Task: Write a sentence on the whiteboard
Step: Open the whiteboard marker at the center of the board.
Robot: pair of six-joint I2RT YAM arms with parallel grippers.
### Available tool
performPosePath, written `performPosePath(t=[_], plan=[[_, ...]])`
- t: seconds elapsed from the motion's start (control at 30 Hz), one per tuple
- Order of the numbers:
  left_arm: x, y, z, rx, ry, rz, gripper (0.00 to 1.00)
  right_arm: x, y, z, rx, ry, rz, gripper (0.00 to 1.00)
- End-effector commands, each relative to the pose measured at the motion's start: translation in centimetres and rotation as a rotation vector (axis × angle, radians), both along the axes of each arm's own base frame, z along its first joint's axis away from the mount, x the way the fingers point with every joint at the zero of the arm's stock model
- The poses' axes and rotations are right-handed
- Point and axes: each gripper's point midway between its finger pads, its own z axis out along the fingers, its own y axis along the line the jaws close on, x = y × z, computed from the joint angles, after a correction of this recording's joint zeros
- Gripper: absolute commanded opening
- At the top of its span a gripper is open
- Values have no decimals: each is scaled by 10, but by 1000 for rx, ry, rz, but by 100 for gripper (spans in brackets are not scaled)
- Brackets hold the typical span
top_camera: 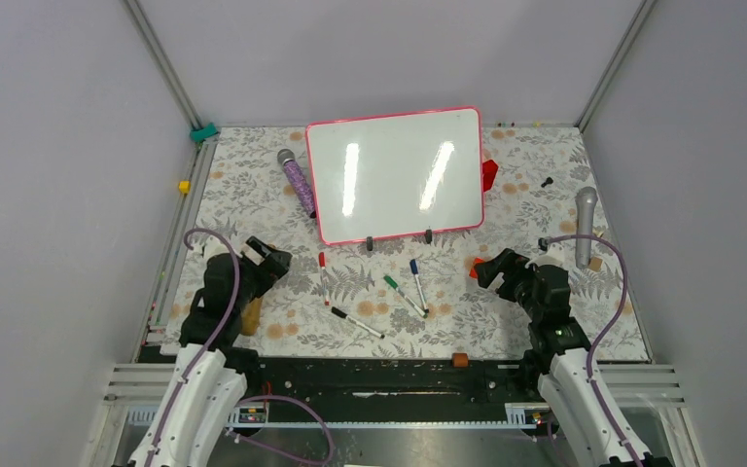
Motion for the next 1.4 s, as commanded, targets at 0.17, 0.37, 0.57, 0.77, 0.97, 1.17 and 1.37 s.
performPosePath(t=[0.17, 0.37, 0.57, 0.77, 0.97, 1.17, 1.37], plan=[[-4, -57, 22, 23, -7, -151, 93, 8, 5, 21, 10, -69, 23, 99], [4, -66, 22, 381, 73, -198, 88, 7, 6, 22, 13, -68, 30, 99], [27, -72, 3, 537, 155, -214, 79, 7, 6, 22, 14, -71, 31, 99], [44, -85, -27, 562, 197, -250, 71, 7, 6, 22, 12, -72, 29, 99], [60, -87, -56, 522, 275, -282, 65, 7, 6, 22, 11, -68, 29, 99], [70, -91, -77, 501, 327, -315, 63, 7, 5, 21, 10, -67, 27, 99], [71, -97, -95, 481, 374, -352, 57, 7, 5, 21, 8, -67, 23, 99]])
